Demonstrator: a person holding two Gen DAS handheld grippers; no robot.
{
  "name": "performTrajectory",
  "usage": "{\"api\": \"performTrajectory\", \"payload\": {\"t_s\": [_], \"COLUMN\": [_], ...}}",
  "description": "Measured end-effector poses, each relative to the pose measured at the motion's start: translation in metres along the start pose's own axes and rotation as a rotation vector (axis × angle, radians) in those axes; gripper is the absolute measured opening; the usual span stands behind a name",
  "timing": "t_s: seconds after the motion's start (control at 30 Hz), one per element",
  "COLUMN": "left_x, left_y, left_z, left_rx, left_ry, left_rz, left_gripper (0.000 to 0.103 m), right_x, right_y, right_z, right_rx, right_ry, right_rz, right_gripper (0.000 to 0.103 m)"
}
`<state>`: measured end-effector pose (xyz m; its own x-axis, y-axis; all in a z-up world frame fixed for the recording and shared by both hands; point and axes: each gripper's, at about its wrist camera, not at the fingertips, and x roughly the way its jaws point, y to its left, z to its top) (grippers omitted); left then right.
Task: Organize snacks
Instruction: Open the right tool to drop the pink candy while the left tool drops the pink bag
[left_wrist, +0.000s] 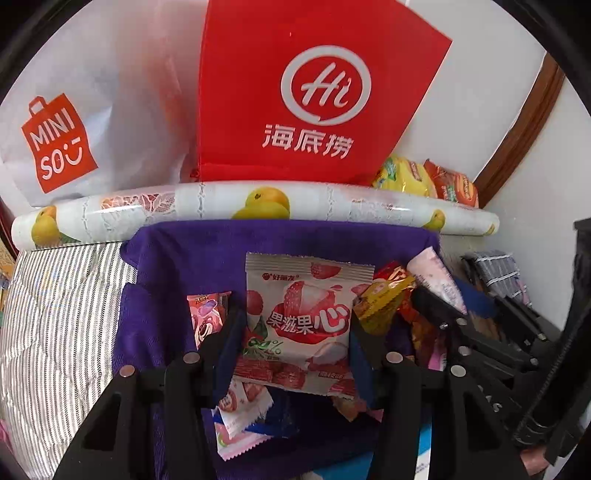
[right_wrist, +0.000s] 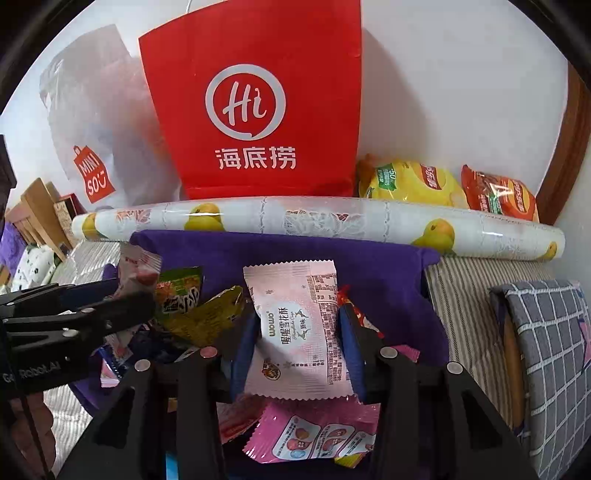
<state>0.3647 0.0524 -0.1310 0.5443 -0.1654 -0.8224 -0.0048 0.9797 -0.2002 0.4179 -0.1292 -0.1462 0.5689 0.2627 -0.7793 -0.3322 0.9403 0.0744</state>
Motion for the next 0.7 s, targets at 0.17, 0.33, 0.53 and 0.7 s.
{"api": "performTrajectory", "payload": {"t_s": [0.17,0.33,0.53,0.7], "left_x": [0.002,0.001,-0.022,-0.046], "left_y": [0.004,0.004,-0.001,-0.008], "left_z": [0.000,0.002,0.004,-0.001], "left_rx": [-0.014,-0.004,0.011,0.024], "left_ry": [-0.002,-0.003,-0.046,-0.074], "left_rz": [-0.010,-0.001,-0.007,0.006], "left_gripper": [0.051,0.071,0.083,0.083], "right_x": [0.002,-0.004,-0.024,-0.047], "right_y": [0.004,0.004,0.001,0.001], "right_z": [0.003,0.004,0.006,0.005], "right_rx": [-0.025,-0.018,-0.006,0.002], "right_ry": [0.007,-0.014,-0.049,-0.073], "right_rz": [-0.012,-0.009,-0.032,-0.043], "right_gripper": [0.046,0.070,0.074,0.074]}}
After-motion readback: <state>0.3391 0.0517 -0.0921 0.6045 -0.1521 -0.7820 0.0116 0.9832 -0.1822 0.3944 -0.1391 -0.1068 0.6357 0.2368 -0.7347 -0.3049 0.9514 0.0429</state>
